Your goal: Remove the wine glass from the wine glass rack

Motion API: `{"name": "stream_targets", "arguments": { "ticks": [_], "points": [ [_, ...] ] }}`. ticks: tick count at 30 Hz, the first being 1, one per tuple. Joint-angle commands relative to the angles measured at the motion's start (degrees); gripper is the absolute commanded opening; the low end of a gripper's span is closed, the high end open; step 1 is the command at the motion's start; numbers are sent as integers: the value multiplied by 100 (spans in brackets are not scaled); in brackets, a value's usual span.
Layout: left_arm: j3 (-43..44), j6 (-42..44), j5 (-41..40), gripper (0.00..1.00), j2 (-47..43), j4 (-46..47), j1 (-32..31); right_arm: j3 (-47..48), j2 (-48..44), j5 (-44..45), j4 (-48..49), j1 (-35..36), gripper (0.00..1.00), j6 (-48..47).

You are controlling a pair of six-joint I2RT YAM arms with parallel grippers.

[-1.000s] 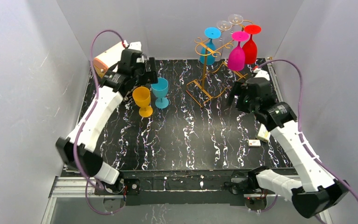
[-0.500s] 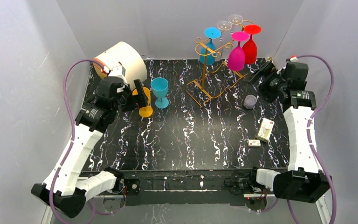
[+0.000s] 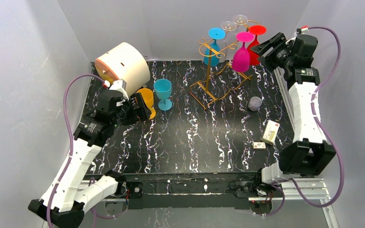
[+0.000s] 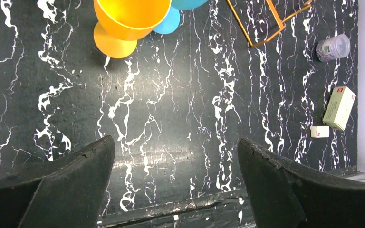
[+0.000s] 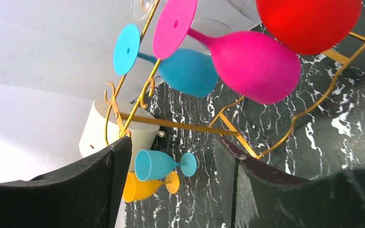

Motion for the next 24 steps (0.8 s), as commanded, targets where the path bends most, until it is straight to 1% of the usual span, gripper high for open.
{"name": "stream_targets", "arguments": {
  "ticks": [1,8,13,16,18,20,24],
  "points": [
    [-152,-76,188,98,-218,-100,40,597,459,-176,513,-15,70,329],
    [-167,-99,196,98,-290,-128,43,1132,1108,-88,696,0,62,575],
    [87,-8,175,98,-161,-257,46,1109,1328,234,1026,67,59,789],
    [151,13,180,98,-144,-324,40,1295,1561,247,1092,117,54,878],
    [228,181,149,98,-144,-426,43,1286,1608,304,1244,188,53,912],
    [405,380,-117,98,-67,-680,43,1206,1632,464,1444,286,53,942],
    [762,684,-328,98,155,-1021,46,1332,1826,684,1418,334,52,1002]
  ]
}}
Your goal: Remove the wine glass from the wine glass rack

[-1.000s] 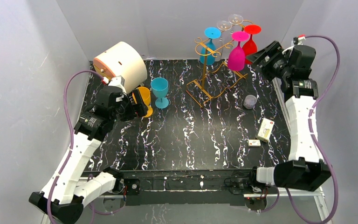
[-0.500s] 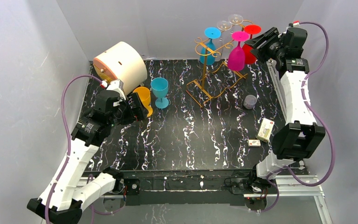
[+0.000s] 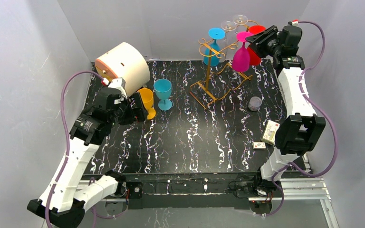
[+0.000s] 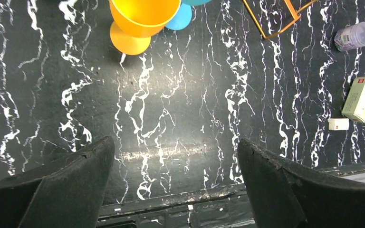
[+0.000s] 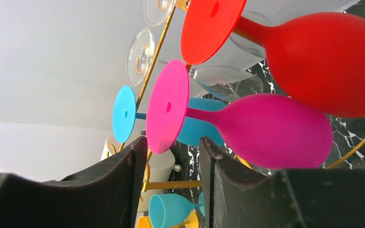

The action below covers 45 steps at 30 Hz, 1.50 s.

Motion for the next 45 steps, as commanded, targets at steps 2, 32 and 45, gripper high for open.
{"name": "stream_targets", "arguments": {
  "ticks": [2,32,45],
  "points": [
    [495,463,-293,98,193,-543,37,312,121,428,416,77,50,109],
    [196,220,25,98,116,-257,37,351,-18,584,295,94,24,-26],
    [125,155,67,98,99,-245,37,379,-59,384,200,94,15,71]
  ]
}}
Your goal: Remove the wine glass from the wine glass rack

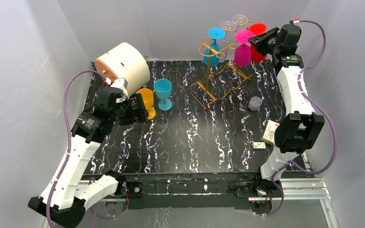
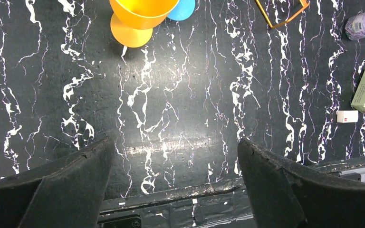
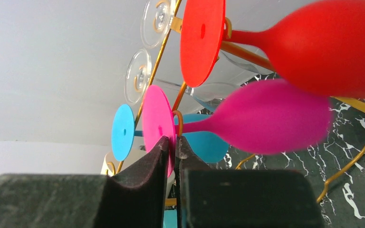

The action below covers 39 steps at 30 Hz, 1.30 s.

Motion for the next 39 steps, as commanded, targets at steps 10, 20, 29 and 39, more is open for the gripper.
{"name": "stream_targets", "arguments": {
  "ticks": [10,20,29,39],
  "points": [
    [11,-46,-12,98,-127,-211,34,97,-359,-131,100,0,14,127],
    [-132,-115,173,98,-7,-141,33,-78,-632,6,-39,0,1,428],
    [-409,105,279,98,29,-103,34,-499,-942,233,-55,1,1,553],
    [-300,81,437,98,-73,109,27,-434,-1036,328,-159,0,1,532]
  ]
}}
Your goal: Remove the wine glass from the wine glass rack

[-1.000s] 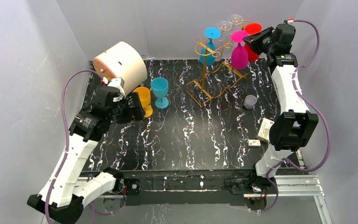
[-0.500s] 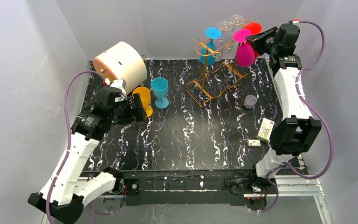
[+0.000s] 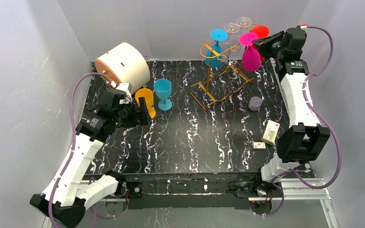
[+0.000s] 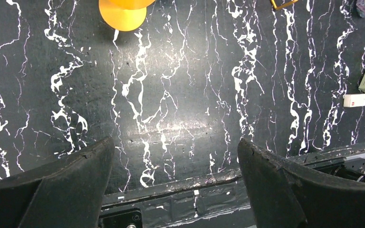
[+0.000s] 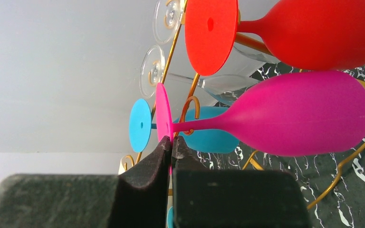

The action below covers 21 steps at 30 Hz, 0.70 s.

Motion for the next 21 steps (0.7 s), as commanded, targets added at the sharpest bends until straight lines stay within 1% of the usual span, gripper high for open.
{"name": "stream_targets", "arguments": {
  "ticks": [1,6,8,10,12,15,17,19,20,21],
  "points": [
    [99,16,173,98,-102,19,18,170,-248,88,-7,0,1,23],
    [154,-98,-2,98,-173,-13,25,239,-211,97,17,0,1,113],
    [144,-107,39,98,-219,-12,21,368,-179,95,-112,0,1,111],
    [235,-155,-61,98,-226,-84,26,405,-231,283,-160,0,1,-39],
    [341,-171,-59,98,-237,-33,26,644,-110,369,-430,0,1,-107],
    [302,-212,-317,98,-354,-55,26,671,-98,359,-378,0,1,161],
    [351,-282,-341,98,-318,-7,25,791,-40,405,-445,0,1,333],
    [401,-269,-320,98,-202,-23,26,702,-66,235,-535,0,1,459],
    [525,-135,-339,98,-76,-111,25,434,-285,386,-390,0,1,293],
    [635,-70,-486,98,-10,-196,26,107,-472,339,-38,0,1,241]
  ]
}}
